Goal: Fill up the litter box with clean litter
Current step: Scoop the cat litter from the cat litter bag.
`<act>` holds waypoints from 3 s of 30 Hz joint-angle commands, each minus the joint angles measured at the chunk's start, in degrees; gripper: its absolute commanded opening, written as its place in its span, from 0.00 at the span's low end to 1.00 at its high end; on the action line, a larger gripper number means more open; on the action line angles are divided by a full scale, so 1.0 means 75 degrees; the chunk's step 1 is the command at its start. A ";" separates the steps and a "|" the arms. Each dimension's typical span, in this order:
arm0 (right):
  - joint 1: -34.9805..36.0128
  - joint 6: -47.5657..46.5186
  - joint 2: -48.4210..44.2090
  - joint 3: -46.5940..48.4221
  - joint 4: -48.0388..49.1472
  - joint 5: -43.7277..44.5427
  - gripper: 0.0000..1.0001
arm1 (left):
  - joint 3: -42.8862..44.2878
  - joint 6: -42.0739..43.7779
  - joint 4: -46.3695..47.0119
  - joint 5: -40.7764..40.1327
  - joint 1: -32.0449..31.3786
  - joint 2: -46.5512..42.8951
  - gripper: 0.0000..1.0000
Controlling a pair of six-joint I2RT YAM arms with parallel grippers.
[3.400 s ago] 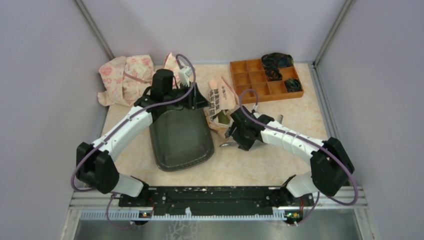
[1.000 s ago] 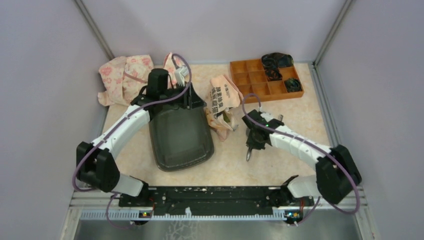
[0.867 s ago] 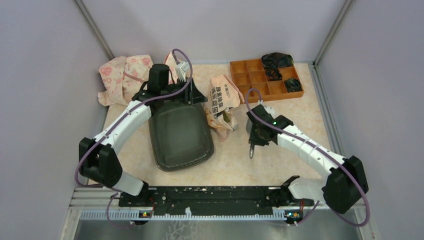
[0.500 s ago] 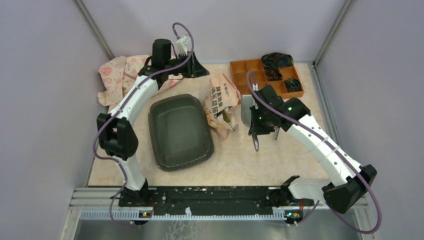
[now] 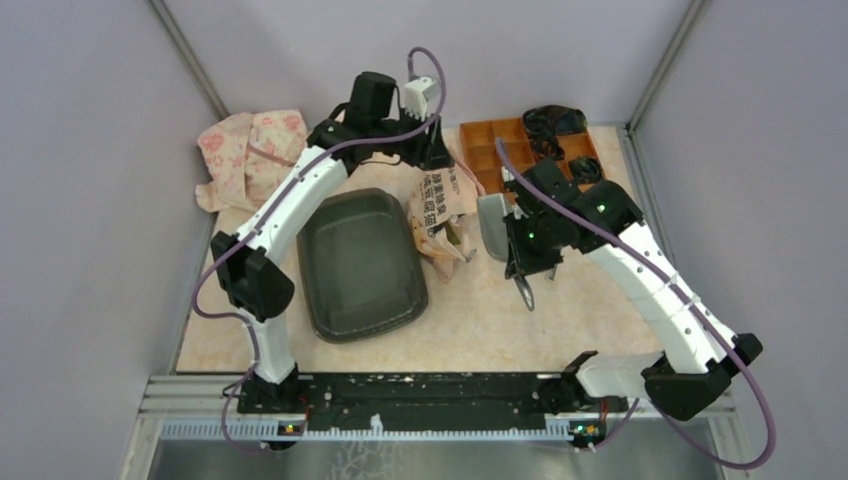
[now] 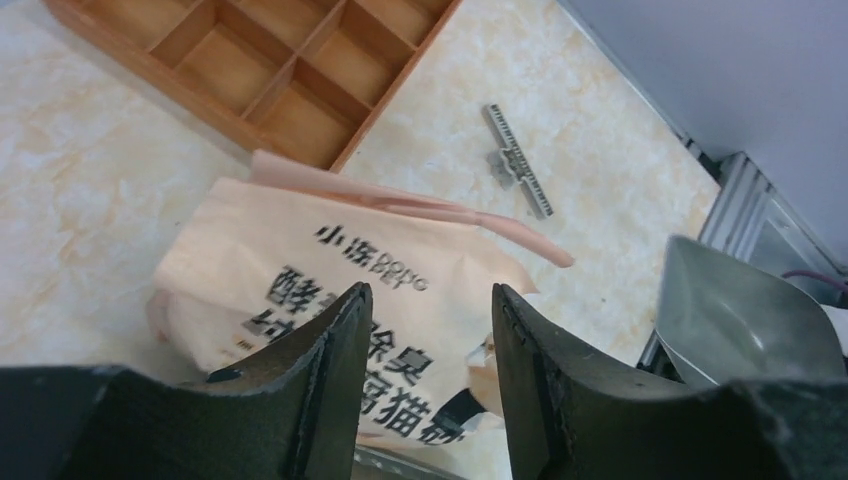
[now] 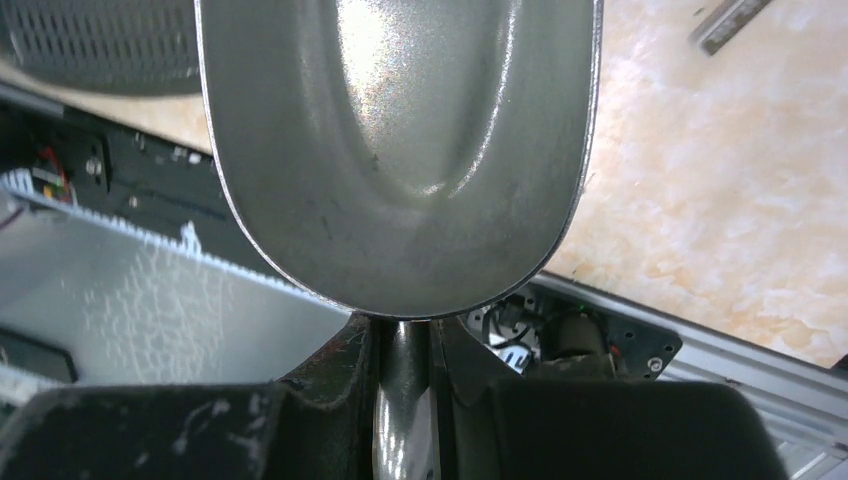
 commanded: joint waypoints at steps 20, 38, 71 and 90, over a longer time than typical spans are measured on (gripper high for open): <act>0.0690 -0.0030 0.1181 -0.0211 -0.0397 -0.0122 0.00 | 0.2400 -0.0896 0.0153 0.1226 0.1881 0.3228 0.49; 0.1229 0.0271 0.1972 -0.0018 -0.0412 0.0341 0.00 | 0.1488 -0.0725 0.0447 0.1350 0.1814 0.2961 0.48; 0.2781 0.0444 0.3472 0.1308 -0.0418 0.0829 0.00 | 0.0714 -0.0443 0.0627 0.1366 0.1650 0.2428 0.46; 0.1305 -0.0399 0.4266 0.2664 -0.0405 -0.1763 0.00 | 0.0909 -0.0498 0.0651 0.1427 0.1682 0.2417 0.46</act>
